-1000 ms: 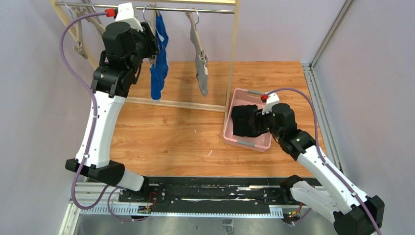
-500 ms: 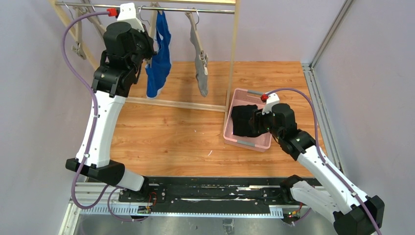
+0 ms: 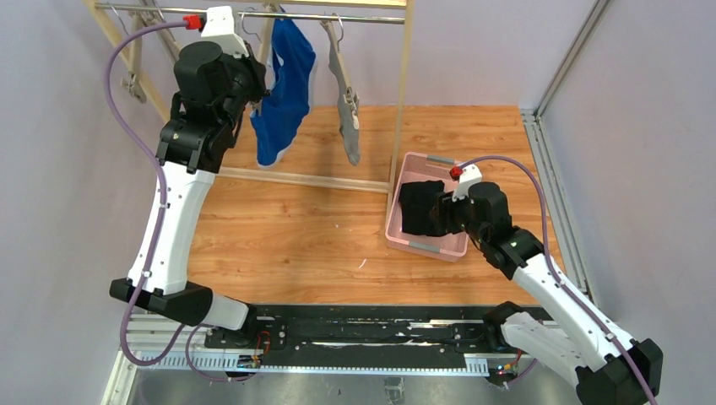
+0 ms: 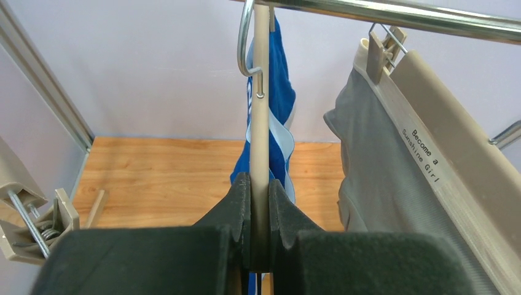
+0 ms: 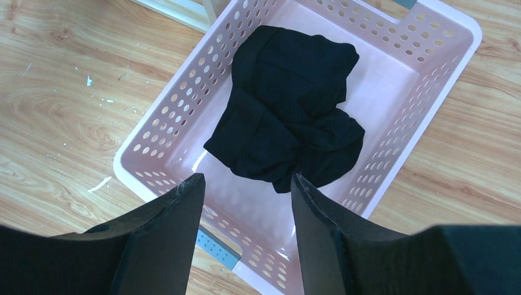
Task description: Remove the underwear clipped to the hanger
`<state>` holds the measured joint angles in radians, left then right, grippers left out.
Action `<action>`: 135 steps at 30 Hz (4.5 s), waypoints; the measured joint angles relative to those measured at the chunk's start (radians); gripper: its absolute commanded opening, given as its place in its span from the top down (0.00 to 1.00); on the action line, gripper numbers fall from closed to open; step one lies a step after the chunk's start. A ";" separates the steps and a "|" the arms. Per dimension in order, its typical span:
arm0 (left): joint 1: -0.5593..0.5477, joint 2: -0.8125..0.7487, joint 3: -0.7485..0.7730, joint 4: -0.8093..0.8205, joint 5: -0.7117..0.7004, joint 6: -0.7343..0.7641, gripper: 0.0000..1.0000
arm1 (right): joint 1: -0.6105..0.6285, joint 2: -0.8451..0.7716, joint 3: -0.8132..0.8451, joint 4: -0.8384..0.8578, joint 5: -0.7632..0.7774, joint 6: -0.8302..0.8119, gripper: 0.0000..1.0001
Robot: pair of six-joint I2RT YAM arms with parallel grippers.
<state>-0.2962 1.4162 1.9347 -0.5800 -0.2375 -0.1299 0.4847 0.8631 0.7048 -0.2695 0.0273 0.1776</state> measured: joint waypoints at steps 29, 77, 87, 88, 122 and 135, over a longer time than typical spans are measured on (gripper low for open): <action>0.000 -0.465 -0.462 0.101 0.058 0.099 0.99 | 0.000 0.182 -0.015 0.056 0.014 -0.011 0.39; 0.000 -0.681 -0.708 -0.467 1.092 0.385 1.00 | -0.039 0.224 0.145 0.508 -1.152 0.073 0.33; 0.000 -0.678 -0.684 -0.487 1.099 0.387 1.00 | -0.049 0.236 0.156 0.495 -1.232 0.096 0.35; 0.000 -0.678 -0.679 -0.492 1.103 0.387 1.00 | -0.048 0.226 0.163 0.461 -1.232 0.075 0.35; -0.001 -0.691 -0.686 -0.476 1.110 0.376 1.00 | 0.059 0.260 0.192 0.610 -1.205 0.190 0.20; -0.001 -0.693 -0.712 -0.470 1.110 0.364 1.00 | 0.083 0.273 0.252 0.542 -1.181 0.129 1.00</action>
<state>-0.2970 0.7235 1.2224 -1.0500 0.8726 0.2340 0.5674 1.1358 0.9569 0.2726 -1.1538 0.3065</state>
